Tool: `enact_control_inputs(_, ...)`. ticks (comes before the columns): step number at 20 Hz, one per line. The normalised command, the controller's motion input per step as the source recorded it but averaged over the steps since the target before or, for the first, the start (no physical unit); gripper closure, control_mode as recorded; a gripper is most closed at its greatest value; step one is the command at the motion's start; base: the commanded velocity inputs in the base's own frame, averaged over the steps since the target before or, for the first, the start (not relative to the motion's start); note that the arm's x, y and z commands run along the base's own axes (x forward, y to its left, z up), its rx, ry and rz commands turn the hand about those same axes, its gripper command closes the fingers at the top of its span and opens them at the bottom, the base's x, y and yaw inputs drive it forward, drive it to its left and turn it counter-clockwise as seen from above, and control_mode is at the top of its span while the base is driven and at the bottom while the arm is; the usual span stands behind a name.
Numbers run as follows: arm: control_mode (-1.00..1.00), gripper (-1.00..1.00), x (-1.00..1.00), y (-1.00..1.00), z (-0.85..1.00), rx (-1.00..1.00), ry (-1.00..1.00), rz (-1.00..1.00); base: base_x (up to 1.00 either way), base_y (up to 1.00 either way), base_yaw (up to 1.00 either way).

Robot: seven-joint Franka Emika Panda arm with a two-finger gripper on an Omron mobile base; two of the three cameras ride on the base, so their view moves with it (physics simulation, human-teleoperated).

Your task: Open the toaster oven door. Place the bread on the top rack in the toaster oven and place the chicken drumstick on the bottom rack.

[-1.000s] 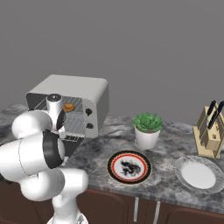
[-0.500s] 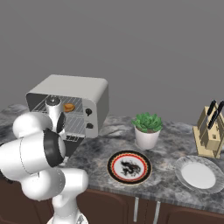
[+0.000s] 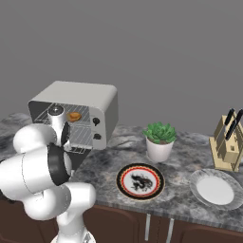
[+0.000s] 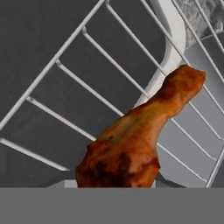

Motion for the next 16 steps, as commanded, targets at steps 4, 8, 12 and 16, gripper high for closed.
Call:
enact_control_inputs(4,-1.00,-1.00,0.00,0.00,0.34,-0.02,0.00,-0.03,0.00,0.00,0.00)
enact_control_inputs(8,-1.00,-1.00,-0.04,0.00,0.13,-0.01,0.00,-0.01,0.00,0.00,0.00)
enact_control_inputs(12,-1.00,-1.00,-0.70,0.00,0.26,-0.04,0.00,0.02,0.00,0.00,0.00)
enact_control_inputs(16,-1.00,-1.00,-1.00,0.00,0.20,-0.19,0.06,0.16,0.00,0.00,0.00)
